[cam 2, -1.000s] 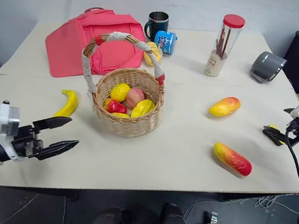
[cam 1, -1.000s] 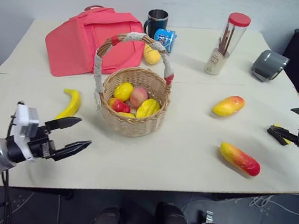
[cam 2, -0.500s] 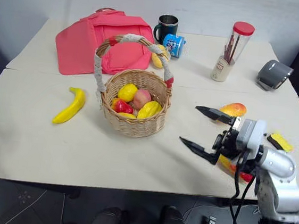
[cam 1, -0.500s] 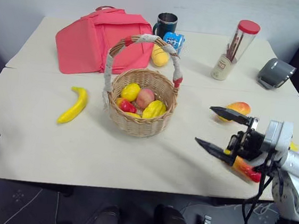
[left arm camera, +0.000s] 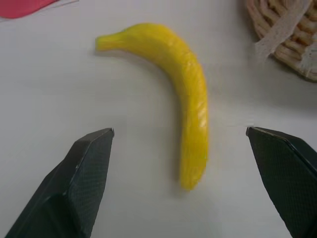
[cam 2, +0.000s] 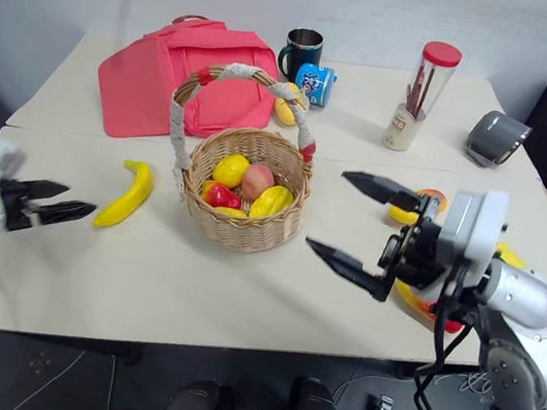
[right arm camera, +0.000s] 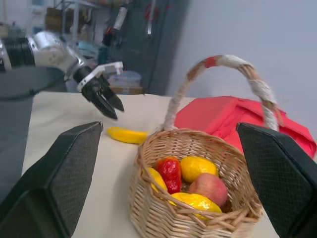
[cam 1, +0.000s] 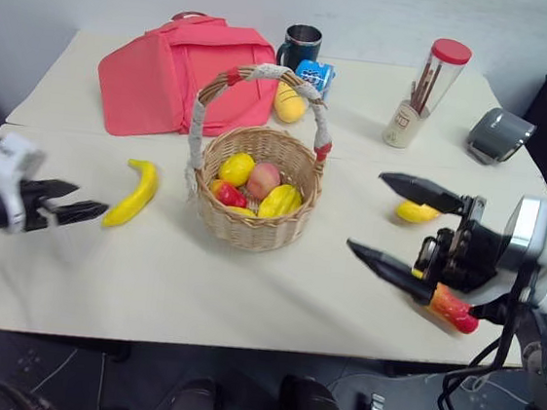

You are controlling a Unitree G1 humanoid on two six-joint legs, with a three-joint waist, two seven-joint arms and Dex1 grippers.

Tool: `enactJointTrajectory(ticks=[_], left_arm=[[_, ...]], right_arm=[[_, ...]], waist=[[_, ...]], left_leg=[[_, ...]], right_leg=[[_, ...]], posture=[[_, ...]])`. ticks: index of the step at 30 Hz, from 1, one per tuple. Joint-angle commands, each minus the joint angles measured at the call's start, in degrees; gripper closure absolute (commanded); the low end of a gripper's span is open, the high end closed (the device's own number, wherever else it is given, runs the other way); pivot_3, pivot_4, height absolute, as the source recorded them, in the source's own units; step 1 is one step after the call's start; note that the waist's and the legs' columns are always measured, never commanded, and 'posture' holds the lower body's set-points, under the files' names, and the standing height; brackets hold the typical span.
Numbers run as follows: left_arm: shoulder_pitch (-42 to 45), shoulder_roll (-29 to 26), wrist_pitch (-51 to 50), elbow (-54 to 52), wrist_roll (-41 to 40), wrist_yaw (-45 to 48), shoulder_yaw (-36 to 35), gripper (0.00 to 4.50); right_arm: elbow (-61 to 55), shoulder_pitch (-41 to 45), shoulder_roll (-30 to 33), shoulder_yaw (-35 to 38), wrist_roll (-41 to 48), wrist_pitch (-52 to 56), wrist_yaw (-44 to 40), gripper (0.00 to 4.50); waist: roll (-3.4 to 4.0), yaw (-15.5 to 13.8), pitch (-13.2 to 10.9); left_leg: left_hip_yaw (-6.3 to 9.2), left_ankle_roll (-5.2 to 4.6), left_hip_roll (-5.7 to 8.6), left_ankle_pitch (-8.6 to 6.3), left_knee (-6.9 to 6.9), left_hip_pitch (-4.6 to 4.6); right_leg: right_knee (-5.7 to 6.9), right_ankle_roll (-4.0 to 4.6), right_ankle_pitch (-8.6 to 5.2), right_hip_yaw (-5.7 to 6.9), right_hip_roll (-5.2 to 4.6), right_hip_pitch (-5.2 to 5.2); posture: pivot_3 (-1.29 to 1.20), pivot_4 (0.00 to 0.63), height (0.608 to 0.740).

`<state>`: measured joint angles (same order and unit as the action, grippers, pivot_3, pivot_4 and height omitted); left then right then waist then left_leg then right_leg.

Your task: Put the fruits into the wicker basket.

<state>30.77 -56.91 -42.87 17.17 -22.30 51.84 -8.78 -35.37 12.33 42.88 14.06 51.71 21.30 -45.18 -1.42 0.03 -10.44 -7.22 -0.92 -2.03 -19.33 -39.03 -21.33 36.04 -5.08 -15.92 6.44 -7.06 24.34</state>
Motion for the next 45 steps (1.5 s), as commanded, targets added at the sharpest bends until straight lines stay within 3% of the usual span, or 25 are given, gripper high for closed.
enactJointTrajectory(ticks=[1, 2, 5, 9, 13, 16, 22, 27, 30, 35, 37, 40, 43, 45], left_arm=[[6.60, 1.46, -0.81, 4.82, 5.72, -0.83, 6.92, 0.00], [8.14, 1.91, 0.39, 6.46, 7.70, -1.07, 8.95, 0.00], [10.98, 2.43, 3.68, 11.22, 13.02, -0.41, 14.23, 0.56], [11.63, 2.10, 3.47, 11.42, 14.52, 3.38, 16.75, 1.81], [11.38, 1.99, 2.97, 10.89, 13.29, 4.71, 14.23, 3.17], [4.62, -3.37, 13.15, 9.61, 7.14, 12.03, 2.88, 3.97], [-14.33, -8.57, 28.06, 0.95, 1.13, 23.10, -13.81, 3.98], [-28.79, -8.54, 13.89, -24.58, -12.35, 28.93, -24.41, 3.98], [-29.28, -7.41, 4.17, -36.59, -24.24, 25.45, -28.41, 3.98], [-16.12, -2.69, -1.82, -44.93, -31.20, 10.10, -16.99, 3.98], [-8.41, 0.44, -4.15, -43.92, -26.34, 3.37, -7.41, 3.98], [-0.71, 5.18, -4.69, -38.91, -19.53, -3.30, 1.38, 3.98], [5.44, 10.51, -4.32, -33.48, -16.07, -6.95, 5.54, 3.98], [7.32, 12.02, -3.84, -31.28, -14.99, -6.47, 6.77, 3.25]], right_arm=[[-0.90, 0.64, 1.87, 0.77, 1.84, 2.36, -0.58, 0.04], [-0.81, 0.86, 2.11, 0.68, 1.69, 2.74, -0.80, 0.04], [-0.04, 1.97, 3.20, 1.40, 2.28, 4.45, -1.21, 0.00], [1.66, 0.46, 5.70, 4.13, 2.11, 5.31, -4.22, 0.00], [2.20, -0.72, 6.32, 4.58, 0.89, 4.22, -6.93, 0.00], [2.40, -1.67, 5.19, 4.62, 0.74, 3.49, -7.57, 0.00], [8.44, -5.60, 3.61, 5.69, -3.09, 1.49, -8.43, 0.00], [18.59, -8.19, 4.76, 5.80, -7.78, -1.70, -15.52, 0.00], [20.76, -8.63, 5.09, 6.09, -8.45, -0.75, -16.74, 0.00], [22.63, -6.99, 4.24, 4.37, -10.27, -1.34, -18.39, 0.00], [21.69, -5.80, 4.31, 3.40, -8.98, 1.42, -18.17, 0.00], [19.96, -5.79, 4.28, 3.45, -7.71, 3.42, -18.02, 0.00], [18.40, -6.59, 3.67, 4.31, -6.98, 3.90, -17.38, 0.00], [16.62, -7.72, 3.08, 5.08, -6.50, 3.96, -16.43, 0.00]], waist=[[-0.02, 0.11, 0.01], [-0.02, 0.22, 0.01], [-0.03, 0.35, 0.01], [-0.06, -0.05, 0.00], [-0.06, -0.12, 0.00], [-0.07, 0.41, -0.01], [-0.02, 1.43, -0.07], [-0.02, 0.29, -0.07], [0.05, -0.12, -0.11], [0.42, -0.03, -0.18], [0.43, -0.14, -0.19], [0.43, -0.25, -0.19], [0.42, -0.45, -0.19], [0.42, -0.30, -0.19]], left_leg=[[-0.07, -0.03, 0.11, 0.01, -0.03, 0.00], [-0.19, -0.03, 0.14, 0.01, -0.06, 0.03], [-0.36, -0.04, 0.04, -0.01, -0.05, 0.01], [-0.40, -0.05, -0.06, -0.03, -0.08, -0.05], [-0.42, -0.14, -0.27, -0.08, -0.16, -0.05], [-0.43, -0.14, -0.33, -0.08, -0.19, -0.06], [-0.58, 0.06, -0.65, -0.24, -0.16, -0.02], [-0.62, -0.15, -0.52, -0.34, -0.19, 0.06], [-0.55, -0.13, -0.53, -0.34, -0.20, 0.06], [-0.48, 0.11, -0.58, -0.21, -0.18, 0.22], [-0.49, 0.18, -0.55, -0.12, -0.18, 0.28], [-0.49, 0.18, -0.51, -0.02, -0.18, 0.25], [-0.51, 0.15, -0.46, 0.00, -0.18, 0.15], [-0.56, 0.13, -0.39, 0.01, -0.19, 0.11]], right_leg=[[-0.01, -0.02, 0.01, -0.07, 0.10, 0.01], [-0.05, -0.04, 0.02, -0.20, 0.25, 0.01], [-0.11, -0.06, 0.03, -0.36, 0.39, 0.11], [-0.14, -0.05, 0.03, -0.38, 0.43, 0.19], [-0.12, -0.09, 0.05, -0.45, 0.39, 0.17], [-0.10, -0.10, 0.05, -0.46, 0.40, 0.19], [-0.12, 0.07, -0.04, -0.40, 0.50, 0.29], [-0.35, -0.01, 0.01, -0.49, 0.34, 0.19], [-0.34, 0.00, 0.02, -0.55, 0.30, 0.15], [-0.17, 0.11, 0.03, -0.66, 0.41, 0.09], [-0.08, 0.14, 0.05, -0.64, 0.51, 0.09], [-0.07, 0.15, 0.12, -0.62, 0.59, 0.09], [-0.10, 0.15, 0.12, -0.59, 0.63, 0.14], [-0.06, 0.12, 0.13, -0.58, 0.65, 0.16]], posture=[[0.00, 0.150, 0.740], [0.00, 0.150, 0.740], [0.00, 0.150, 0.740], [0.00, 0.150, 0.740], [0.00, 0.150, 0.740], [0.00, 0.150, 0.740], [0.00, 0.150, 0.740], [0.00, 0.150, 0.740], [0.00, 0.150, 0.740], [0.00, 0.150, 0.740], [0.00, 0.150, 0.740], [0.00, 0.150, 0.740], [0.00, 0.150, 0.740], [0.00, 0.150, 0.740]])
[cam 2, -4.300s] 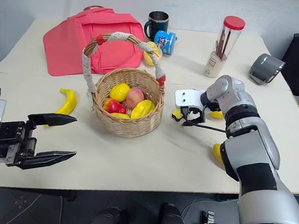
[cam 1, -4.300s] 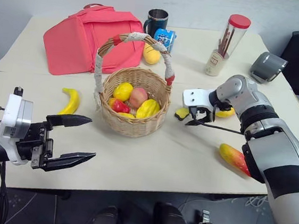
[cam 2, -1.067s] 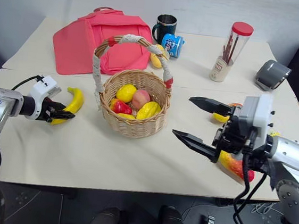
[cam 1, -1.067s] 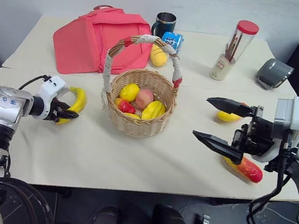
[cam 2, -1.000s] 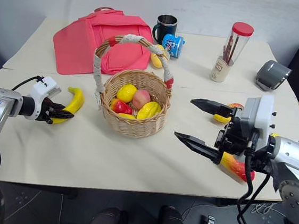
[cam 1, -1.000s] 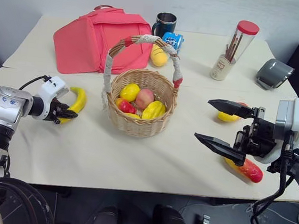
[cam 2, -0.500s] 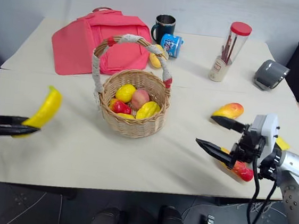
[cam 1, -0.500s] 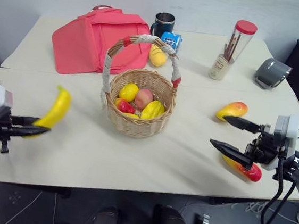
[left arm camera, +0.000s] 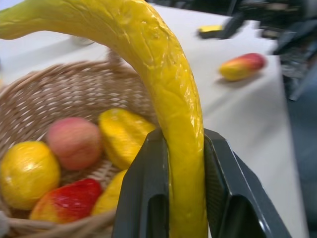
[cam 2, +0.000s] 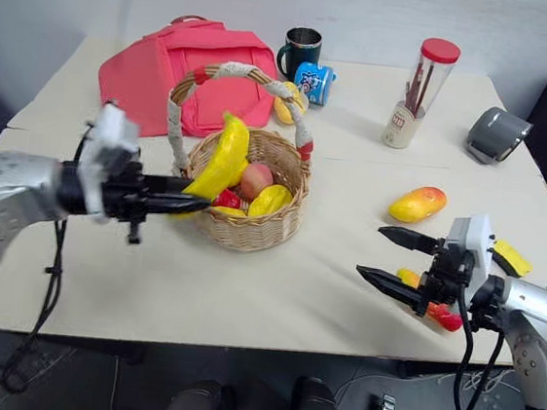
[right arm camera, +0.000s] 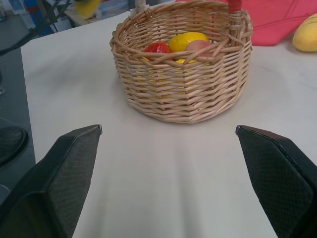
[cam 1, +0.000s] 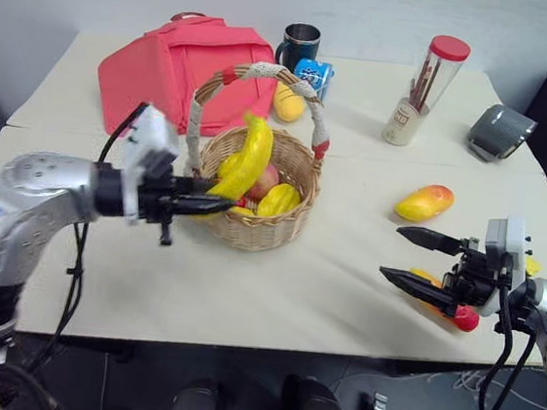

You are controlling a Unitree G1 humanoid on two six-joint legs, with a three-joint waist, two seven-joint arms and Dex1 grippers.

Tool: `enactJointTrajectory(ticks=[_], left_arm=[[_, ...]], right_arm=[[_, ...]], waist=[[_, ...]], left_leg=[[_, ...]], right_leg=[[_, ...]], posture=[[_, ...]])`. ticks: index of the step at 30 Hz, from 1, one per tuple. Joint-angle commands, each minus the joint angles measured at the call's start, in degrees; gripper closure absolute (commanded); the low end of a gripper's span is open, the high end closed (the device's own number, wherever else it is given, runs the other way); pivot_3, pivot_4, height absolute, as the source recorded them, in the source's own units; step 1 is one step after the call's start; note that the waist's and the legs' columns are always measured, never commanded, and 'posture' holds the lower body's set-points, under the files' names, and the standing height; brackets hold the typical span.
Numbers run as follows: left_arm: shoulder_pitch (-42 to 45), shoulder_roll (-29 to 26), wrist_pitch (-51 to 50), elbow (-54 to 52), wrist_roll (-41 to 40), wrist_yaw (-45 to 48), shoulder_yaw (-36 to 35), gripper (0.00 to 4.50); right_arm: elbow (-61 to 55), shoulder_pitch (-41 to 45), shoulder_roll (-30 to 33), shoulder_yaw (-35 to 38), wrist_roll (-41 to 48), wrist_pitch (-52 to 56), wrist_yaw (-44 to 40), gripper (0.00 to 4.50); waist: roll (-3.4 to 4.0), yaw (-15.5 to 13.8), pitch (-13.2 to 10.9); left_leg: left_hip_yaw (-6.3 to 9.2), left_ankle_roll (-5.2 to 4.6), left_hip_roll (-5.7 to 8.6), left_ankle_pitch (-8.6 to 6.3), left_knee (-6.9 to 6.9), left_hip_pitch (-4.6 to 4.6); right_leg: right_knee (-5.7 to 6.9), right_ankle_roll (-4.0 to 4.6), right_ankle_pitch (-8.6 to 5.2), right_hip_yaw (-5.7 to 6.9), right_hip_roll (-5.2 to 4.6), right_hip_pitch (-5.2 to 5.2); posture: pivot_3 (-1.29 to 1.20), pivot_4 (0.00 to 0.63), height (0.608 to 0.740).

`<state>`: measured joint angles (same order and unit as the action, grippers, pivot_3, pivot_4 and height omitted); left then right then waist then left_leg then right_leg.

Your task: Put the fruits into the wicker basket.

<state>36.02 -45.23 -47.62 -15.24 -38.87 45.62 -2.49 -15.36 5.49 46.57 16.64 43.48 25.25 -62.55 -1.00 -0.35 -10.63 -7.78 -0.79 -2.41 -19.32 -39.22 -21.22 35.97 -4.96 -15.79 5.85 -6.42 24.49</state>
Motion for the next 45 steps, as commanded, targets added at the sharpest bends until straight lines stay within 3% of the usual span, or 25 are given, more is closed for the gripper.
enactJointTrajectory(ticks=[1, 5, 9, 13, 16, 18, 21, 26, 32, 40, 45], left_arm=[[2.65, 0.53, 2.26, 2.31, 3.29, -0.05, 1.32, 2.92], [3.62, 0.94, 5.31, 5.08, 6.12, 0.34, 1.00, 1.77], [1.03, -0.55, 11.74, 5.23, 5.31, 6.72, -2.99, 0.56], [-4.52, -1.53, 25.72, 7.62, 3.83, 17.19, -11.06, 0.56], [-9.20, -3.29, 27.41, 8.37, 2.37, 24.00, -12.39, 0.56], [-15.26, -4.83, 25.64, 7.03, 1.75, 27.19, -11.76, 0.56], [-22.19, -4.55, 28.46, 5.48, 3.74, 29.31, -9.69, 0.06], [-23.12, 3.34, 37.25, 4.67, 5.32, 29.00, -5.79, 0.03], [-23.19, 5.69, 37.67, 3.06, 6.18, 26.00, -5.07, 0.03], [-24.18, 5.20, 34.94, 0.59, 5.25, 23.56, -5.86, 0.03], [-25.09, 4.74, 33.40, -1.88, 4.69, 22.42, -6.14, 0.03]], right_arm=[[-4.13, -1.42, -0.85, 2.84, 1.95, 0.03, 1.36, 0.00], [-6.54, -3.84, -1.50, 4.63, 2.49, -0.34, 2.90, 0.00], [-8.08, -6.58, -2.79, 7.39, 1.13, -2.90, 4.49, 0.00], [-6.70, -10.49, -4.25, 10.88, -2.89, -9.36, 4.15, 0.00], [-3.78, -15.29, -6.26, 16.41, -5.58, -14.99, 4.00, 0.00], [-1.57, -22.55, -8.72, 23.79, -8.75, -21.51, 3.27, 0.00], [0.95, -30.95, -11.95, 31.45, -10.12, -27.20, 2.90, 0.00], [13.06, -43.72, -16.82, 38.19, -13.39, -39.30, -1.43, 0.00], [29.49, -49.31, -16.73, 40.30, -13.06, -48.72, -5.34, 0.00], [20.57, -43.71, -8.32, 32.71, -8.87, -39.41, -8.70, 0.00], [10.39, -34.67, 6.54, 22.35, -9.43, -15.57, -2.31, 0.00]], waist=[[-0.01, 0.23, 0.00], [-0.02, 0.16, -0.01], [-0.03, 0.12, -0.02], [-0.03, 0.30, -0.02], [-0.03, 0.25, -0.02], [0.00, -0.55, 0.00], [0.02, -1.23, 0.00], [0.05, -1.16, 0.08], [0.32, 0.01, 0.23], [0.70, 2.29, 0.45], [0.78, 1.87, 0.49]], left_leg=[[-0.01, -0.01, -0.04, -0.01, 0.00, -0.02], [-0.05, -0.03, -0.09, -0.04, 0.03, -0.04], [-0.05, -0.06, -0.13, -0.03, -0.02, -0.03], [-0.08, -0.04, -0.19, -0.03, -0.01, 0.01], [-0.09, -0.04, -0.18, -0.03, -0.01, 0.03], [-0.10, -0.05, -0.14, -0.04, 0.00, 0.03], [-0.10, -0.10, -0.15, -0.10, 0.08, 0.00], [-0.11, -0.29, -0.12, -0.24, 0.05, 0.11], [-0.24, -0.21, -0.39, -0.54, 0.21, 0.89], [-0.48, -0.12, -0.64, -0.71, 0.24, 1.15], [-0.55, 0.05, -0.59, -0.58, 0.20, 1.23]], right_leg=[[-0.03, 0.00, 0.00, 0.03, 0.00, 0.01], [-0.11, -0.01, 0.00, 0.06, -0.01, 0.01], [-0.11, -0.04, 0.02, 0.04, -0.05, 0.00], [-0.11, -0.02, 0.00, 0.04, -0.01, 0.01], [-0.17, -0.01, 0.00, 0.04, -0.02, 0.00], [-0.26, -0.01, 0.00, 0.04, -0.05, -0.02], [-0.36, -0.02, 0.00, 0.05, -0.04, -0.01], [-0.61, -0.08, 0.22, -0.01, -0.11, -0.22], [-0.63, 0.17, 0.09, -0.15, -0.18, -0.77], [-0.51, 0.31, -0.01, -0.90, -0.09, -1.00], [-0.45, 0.29, 0.00, -1.02, -0.10, -0.79]], posture=[[0.00, 0.150, 0.740], [0.00, 0.150, 0.740], [0.00, 0.150, 0.740], [0.00, 0.150, 0.740], [0.00, 0.150, 0.740], [0.00, 0.150, 0.740], [0.00, 0.150, 0.740], [0.00, 0.150, 0.740], [0.00, 0.150, 0.740], [0.00, 0.150, 0.740], [0.00, 0.150, 0.740]])
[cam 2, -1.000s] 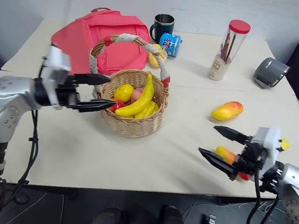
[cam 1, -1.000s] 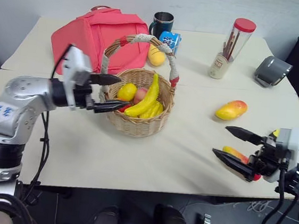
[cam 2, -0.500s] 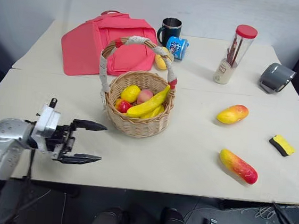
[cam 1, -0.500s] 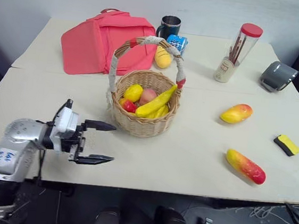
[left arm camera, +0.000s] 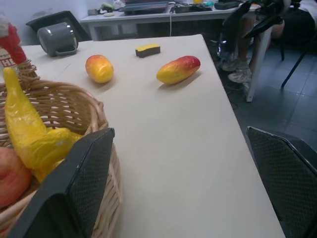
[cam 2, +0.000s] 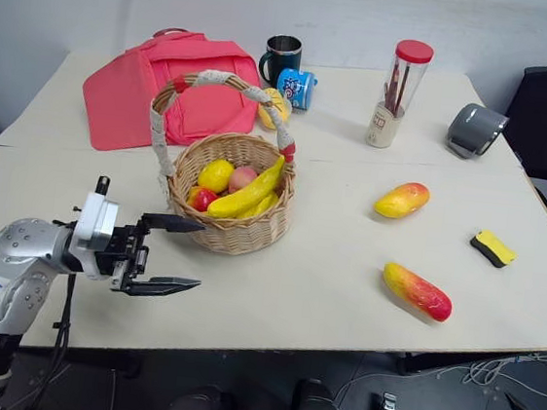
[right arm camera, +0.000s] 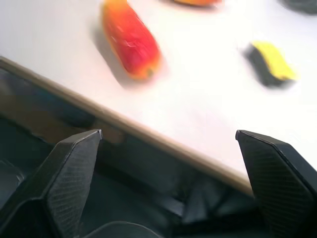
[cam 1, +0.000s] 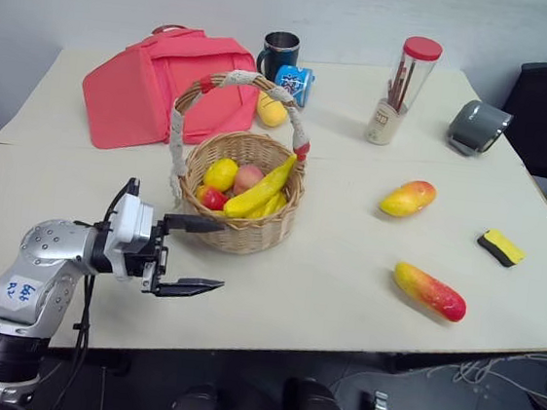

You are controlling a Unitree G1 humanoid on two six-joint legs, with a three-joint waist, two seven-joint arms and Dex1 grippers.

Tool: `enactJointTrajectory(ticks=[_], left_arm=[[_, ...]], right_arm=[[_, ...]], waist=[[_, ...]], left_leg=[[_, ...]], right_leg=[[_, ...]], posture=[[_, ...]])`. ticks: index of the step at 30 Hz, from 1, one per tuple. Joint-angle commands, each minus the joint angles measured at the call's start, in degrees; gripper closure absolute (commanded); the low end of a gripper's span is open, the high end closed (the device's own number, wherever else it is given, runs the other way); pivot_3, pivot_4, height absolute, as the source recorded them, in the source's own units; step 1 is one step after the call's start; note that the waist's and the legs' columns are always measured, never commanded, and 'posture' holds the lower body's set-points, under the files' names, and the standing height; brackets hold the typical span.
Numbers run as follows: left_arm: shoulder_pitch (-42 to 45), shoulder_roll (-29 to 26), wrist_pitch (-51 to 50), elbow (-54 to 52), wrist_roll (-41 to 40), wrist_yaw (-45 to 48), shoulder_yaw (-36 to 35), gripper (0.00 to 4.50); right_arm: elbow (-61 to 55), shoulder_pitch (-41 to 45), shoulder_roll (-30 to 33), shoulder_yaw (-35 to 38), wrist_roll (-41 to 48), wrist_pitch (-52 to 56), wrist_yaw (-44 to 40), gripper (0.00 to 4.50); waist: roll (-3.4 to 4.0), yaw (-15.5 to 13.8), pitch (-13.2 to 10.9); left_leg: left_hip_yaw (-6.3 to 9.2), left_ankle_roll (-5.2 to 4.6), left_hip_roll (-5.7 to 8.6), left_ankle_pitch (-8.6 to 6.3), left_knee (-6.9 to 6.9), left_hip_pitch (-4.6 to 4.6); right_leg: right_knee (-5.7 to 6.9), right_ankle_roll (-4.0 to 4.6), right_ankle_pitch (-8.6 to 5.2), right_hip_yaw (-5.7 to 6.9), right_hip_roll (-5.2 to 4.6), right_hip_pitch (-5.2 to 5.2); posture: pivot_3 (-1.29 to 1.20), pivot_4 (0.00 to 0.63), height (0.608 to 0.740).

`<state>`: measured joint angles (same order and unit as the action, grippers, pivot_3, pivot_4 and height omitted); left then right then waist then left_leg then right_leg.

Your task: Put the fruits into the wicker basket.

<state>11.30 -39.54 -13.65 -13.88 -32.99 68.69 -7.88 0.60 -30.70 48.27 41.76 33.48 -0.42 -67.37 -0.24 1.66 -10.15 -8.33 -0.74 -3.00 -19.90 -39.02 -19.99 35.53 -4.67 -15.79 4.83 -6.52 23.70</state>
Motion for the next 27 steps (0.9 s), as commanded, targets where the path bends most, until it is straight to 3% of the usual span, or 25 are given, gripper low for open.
enactJointTrajectory(ticks=[1, 6, 10, 14, 19, 22, 24, 27], left_arm=[[-1.01, -1.01, -1.67, -4.60, -2.03, -1.68, -1.45, 0.03], [-3.36, -1.87, -4.22, -8.34, -3.89, -4.04, -3.71, 0.03], [-5.34, -2.89, -4.40, -9.90, -4.00, -4.41, -4.44, 0.03], [-6.85, -3.01, -4.74, -11.75, -4.05, -5.32, -4.75, 0.00], [-10.34, -3.92, -4.51, -12.96, -3.88, -5.71, -7.02, 0.00], [-12.45, -3.51, -4.71, -12.73, -4.64, -7.04, -9.29, 0.00], [-14.74, -2.29, -5.11, -12.75, -5.93, -8.83, -12.05, 0.00], [-17.67, 0.09, -5.53, -13.40, -8.06, -12.16, -15.84, 0.00]], right_arm=[[-6.79, 4.88, 7.60, -5.93, 0.89, 14.64, 3.38, 0.00], [-8.33, 17.64, 14.17, -18.85, -2.73, 26.32, 6.29, 0.00], [-8.05, 27.17, 15.03, -27.77, -5.15, 32.54, 7.50, 0.00], [-6.17, 33.29, 15.03, -33.30, -8.82, 32.70, 6.99, 0.85], [-3.18, 37.30, 14.69, -37.73, -12.53, 23.59, 0.21, 2.48], [-7.85, 41.95, 10.00, -38.80, -5.63, 23.29, -5.15, 2.67], [-14.98, 49.90, 3.57, -41.35, 1.54, 29.75, -3.21, 2.67], [-18.54, 62.36, -7.19, -46.14, 3.15, 35.91, 4.24, 2.67]], waist=[[0.02, -0.29, 0.01], [-0.06, -1.83, -0.04], [-0.08, -2.03, -0.05], [-0.09, -1.65, -0.05], [-0.09, -1.54, -0.05], [-0.11, -1.24, -0.07], [-0.22, -0.35, -0.13], [-0.23, 0.63, -0.16]], left_leg=[[0.01, -0.01, 0.01, 0.01, 0.00, -0.03], [0.13, 0.05, -0.01, 0.02, 0.00, -0.31], [0.05, -0.12, 0.16, -0.02, -0.07, -0.38], [-0.06, -0.35, 0.31, 0.01, -0.10, -0.42], [-0.06, -0.31, 0.23, -0.01, -0.10, -0.43], [-0.06, -0.28, 0.20, -0.01, -0.10, -0.43], [-0.09, -0.21, 0.08, 0.01, -0.10, -0.40], [-0.10, -0.01, -0.06, 0.06, -0.08, -0.43]], right_leg=[[0.01, 0.00, 0.00, 0.00, 0.00, 0.05], [-0.03, 0.05, -0.04, 0.18, 0.10, 0.24], [-0.09, -0.04, 0.00, 0.35, 0.19, 0.29], [-0.16, -0.25, 0.13, 0.47, 0.03, 0.30], [-0.19, -0.26, 0.13, 0.51, 0.06, 0.31], [-0.19, -0.24, 0.12, 0.56, 0.15, 0.32], [-0.15, -0.24, 0.12, 0.50, 0.10, 0.32], [0.12, -0.10, 0.07, 0.41, 0.06, 0.55]], posture=[[0.00, 0.150, 0.740], [0.00, 0.150, 0.740], [0.00, 0.150, 0.740], [0.00, 0.150, 0.740], [0.00, 0.150, 0.740], [0.00, 0.150, 0.740], [0.00, 0.150, 0.740], [0.00, 0.150, 0.740]])
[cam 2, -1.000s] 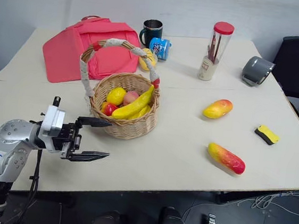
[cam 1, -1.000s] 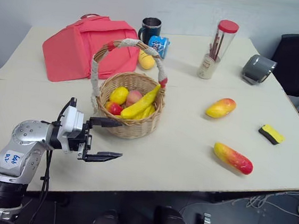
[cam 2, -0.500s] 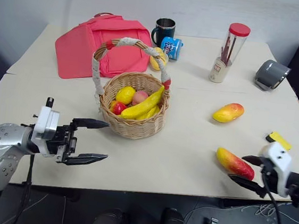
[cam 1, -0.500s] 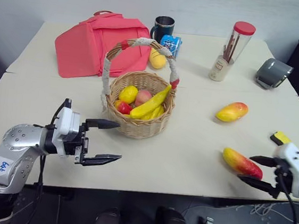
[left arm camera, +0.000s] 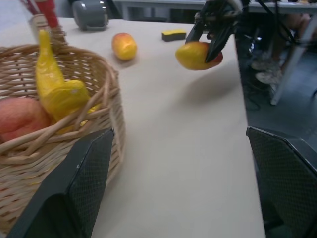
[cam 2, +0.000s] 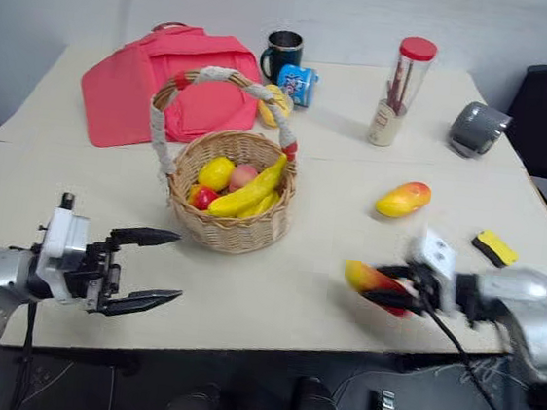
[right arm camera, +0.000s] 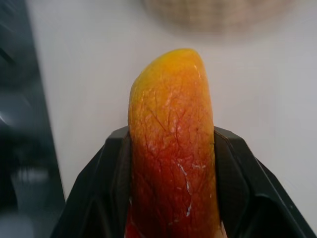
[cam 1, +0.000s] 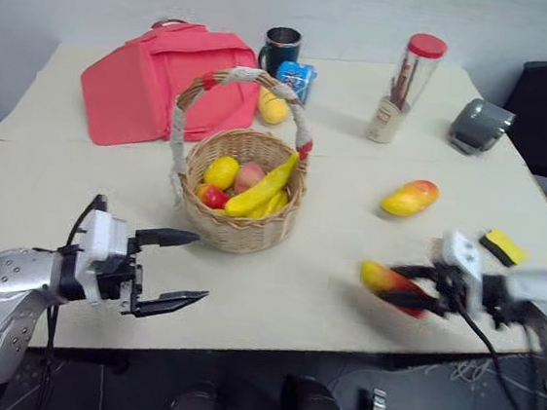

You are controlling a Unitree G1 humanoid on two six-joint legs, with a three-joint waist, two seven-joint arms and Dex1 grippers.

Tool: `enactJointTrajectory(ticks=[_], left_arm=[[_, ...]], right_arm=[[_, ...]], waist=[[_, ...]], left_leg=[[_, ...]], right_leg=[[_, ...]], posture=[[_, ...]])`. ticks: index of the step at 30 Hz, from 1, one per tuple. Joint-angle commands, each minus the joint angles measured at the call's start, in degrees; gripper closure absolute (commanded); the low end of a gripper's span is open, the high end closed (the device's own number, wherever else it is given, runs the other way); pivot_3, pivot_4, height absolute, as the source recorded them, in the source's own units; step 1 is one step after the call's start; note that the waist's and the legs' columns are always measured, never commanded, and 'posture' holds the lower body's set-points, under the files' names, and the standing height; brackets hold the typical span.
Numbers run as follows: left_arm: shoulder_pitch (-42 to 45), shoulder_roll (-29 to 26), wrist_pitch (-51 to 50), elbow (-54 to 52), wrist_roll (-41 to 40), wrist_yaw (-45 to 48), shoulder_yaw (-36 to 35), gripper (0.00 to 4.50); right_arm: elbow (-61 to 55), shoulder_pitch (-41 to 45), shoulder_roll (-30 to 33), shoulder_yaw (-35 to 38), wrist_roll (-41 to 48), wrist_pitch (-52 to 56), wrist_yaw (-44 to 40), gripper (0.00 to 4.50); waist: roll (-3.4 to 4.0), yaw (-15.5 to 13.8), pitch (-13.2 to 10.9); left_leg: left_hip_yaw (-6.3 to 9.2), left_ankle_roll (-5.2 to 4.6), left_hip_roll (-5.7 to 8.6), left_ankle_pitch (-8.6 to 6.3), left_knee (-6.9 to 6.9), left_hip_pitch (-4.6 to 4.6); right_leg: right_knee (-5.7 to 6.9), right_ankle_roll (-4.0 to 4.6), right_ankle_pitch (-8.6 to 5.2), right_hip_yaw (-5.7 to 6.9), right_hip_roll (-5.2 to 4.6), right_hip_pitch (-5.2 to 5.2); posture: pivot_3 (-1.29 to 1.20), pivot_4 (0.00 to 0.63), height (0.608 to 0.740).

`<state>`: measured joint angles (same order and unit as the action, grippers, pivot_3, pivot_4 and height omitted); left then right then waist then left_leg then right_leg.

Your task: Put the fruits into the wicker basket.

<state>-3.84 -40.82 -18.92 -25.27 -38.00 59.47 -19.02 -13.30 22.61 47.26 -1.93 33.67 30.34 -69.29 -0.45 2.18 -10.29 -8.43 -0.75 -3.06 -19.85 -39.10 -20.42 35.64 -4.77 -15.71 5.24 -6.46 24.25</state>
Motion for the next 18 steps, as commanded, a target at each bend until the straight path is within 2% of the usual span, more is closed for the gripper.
enactJointTrajectory(ticks=[1, 5, 6, 9, 12, 14, 17, 18], left_arm=[[-3.05, 1.94, -0.42, -2.23, -3.50, -3.88, -5.41, 0.00], [-5.02, 4.54, -0.97, -4.33, -5.64, -8.52, -8.37, 0.00], [-5.22, 4.83, -0.99, -4.61, -5.88, -9.30, -8.76, 0.00], [-6.41, 5.51, -0.46, -4.95, -5.79, -10.96, -9.66, 0.00], [-7.67, 6.08, 0.02, -5.63, -5.41, -11.58, -9.39, 0.00], [-7.79, 6.12, -0.01, -6.13, -5.32, -12.01, -8.96, 0.00], [-7.70, 5.78, -0.09, -6.23, -5.30, -12.02, -8.44, 0.00], [-7.65, 5.71, -0.10, -6.19, -5.35, -12.00, -8.36, 0.00]], right_arm=[[-4.29, 12.37, -9.29, -3.60, 2.52, 6.26, 8.54, 2.67], [2.40, 25.78, -23.94, -7.91, -2.86, 6.38, 19.10, 2.67], [3.90, 27.38, -25.81, -8.89, -4.72, 5.03, 20.26, 2.67], [11.11, 31.92, -32.28, -10.49, -10.69, 0.06, 26.10, 2.67], [15.37, 33.37, -34.62, -12.43, -15.52, -3.02, 28.43, 1.74], [15.95, 32.71, -33.79, -12.31, -17.75, -7.08, 27.60, 1.04], [12.61, 29.64, -31.96, -9.10, -13.55, -9.67, 21.89, 0.06], [11.49, 28.73, -31.40, -8.43, -11.94, -9.38, 20.03, 0.02]], waist=[[-0.03, 0.19, -0.02], [-0.10, -0.74, 0.03], [-0.14, -0.83, 0.05], [-0.19, -0.61, 0.09], [-0.19, -0.20, 0.09], [-0.21, -0.29, 0.10], [-0.21, -0.46, 0.10], [-0.22, -0.52, 0.10]], left_leg=[[0.00, 0.09, -0.05, 0.01, 0.01, -0.03], [0.15, 0.32, -0.10, 0.12, -0.02, -0.50], [0.19, 0.29, -0.07, 0.21, -0.07, -0.83], [0.13, 0.15, 0.12, 0.26, -0.09, -1.05], [-0.05, -0.12, 0.31, 0.21, -0.09, -1.07], [-0.11, -0.21, 0.34, 0.16, -0.09, -1.09], [-0.06, -0.22, 0.31, 0.13, -0.08, -1.15], [-0.05, -0.21, 0.29, 0.11, -0.08, -1.15]], right_leg=[[0.05, 0.05, -0.03, -0.03, 0.01, 0.09], [0.28, 0.29, -0.16, -0.08, 0.04, 0.57], [0.32, 0.29, -0.16, -0.03, 0.03, 0.85], [0.36, 0.20, -0.10, 0.20, -0.03, 1.00], [0.33, -0.01, 0.01, 0.28, -0.05, 1.00], [0.30, -0.04, 0.03, 0.43, -0.11, 1.00], [0.25, -0.04, 0.03, 0.59, -0.10, 1.01], [0.23, -0.04, 0.03, 0.63, -0.09, 1.01]], posture=[[0.00, 0.150, 0.740], [0.00, 0.150, 0.740], [0.00, 0.150, 0.740], [0.00, 0.150, 0.740], [0.00, 0.150, 0.740], [0.00, 0.150, 0.740], [0.00, 0.150, 0.740], [0.00, 0.150, 0.740]])
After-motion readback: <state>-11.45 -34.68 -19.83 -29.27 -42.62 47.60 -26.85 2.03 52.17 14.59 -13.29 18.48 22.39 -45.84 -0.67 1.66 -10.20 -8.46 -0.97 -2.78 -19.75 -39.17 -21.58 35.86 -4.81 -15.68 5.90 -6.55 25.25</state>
